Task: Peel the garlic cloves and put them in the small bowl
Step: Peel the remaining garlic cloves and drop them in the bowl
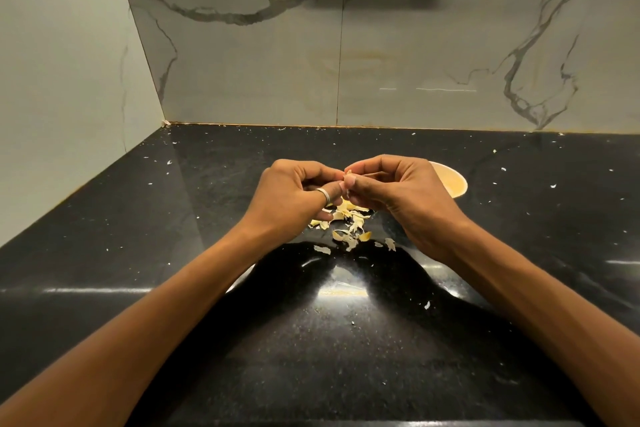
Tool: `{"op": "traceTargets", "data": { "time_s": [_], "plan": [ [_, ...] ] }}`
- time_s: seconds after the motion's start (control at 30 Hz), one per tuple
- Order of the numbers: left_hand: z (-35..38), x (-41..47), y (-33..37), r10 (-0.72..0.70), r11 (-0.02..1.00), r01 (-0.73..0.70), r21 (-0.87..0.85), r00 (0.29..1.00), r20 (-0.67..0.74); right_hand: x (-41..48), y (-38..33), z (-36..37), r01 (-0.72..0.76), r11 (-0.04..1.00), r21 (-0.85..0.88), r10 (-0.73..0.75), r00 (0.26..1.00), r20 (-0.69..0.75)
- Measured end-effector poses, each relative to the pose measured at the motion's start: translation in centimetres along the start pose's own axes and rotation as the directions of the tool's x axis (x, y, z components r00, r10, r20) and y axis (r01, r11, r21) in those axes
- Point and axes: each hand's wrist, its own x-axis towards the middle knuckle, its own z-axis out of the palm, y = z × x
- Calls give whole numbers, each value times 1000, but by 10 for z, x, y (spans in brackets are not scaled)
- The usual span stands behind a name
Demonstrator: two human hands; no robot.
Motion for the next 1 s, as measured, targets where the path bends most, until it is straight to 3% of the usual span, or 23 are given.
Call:
{"op": "traceTargets", "data": {
  "time_s": [0.13,0.5,0.7,0.87,1.0],
  "plan": [
    [-1,1,2,-20,1000,20,0,1000,7,0,1,1,18,999,-33,-18,1000,11],
    [-3,2,2,-20,997,22,69,999,-30,5,9,-3,189,905,-380,-192,981,32],
    [-2,1,2,149,955,-128,268,987,-60,6,10,-2,234,830,-506,-251,967,36],
    [-2,-1,-1,399,799,-341,496,917,-11,5,9,-2,256,785,-563,-270,961,62],
    [-3,0,-5,440,718,-394,574,896,65,4,11,-1,269,755,-598,-285,956,70]
  ]
}}
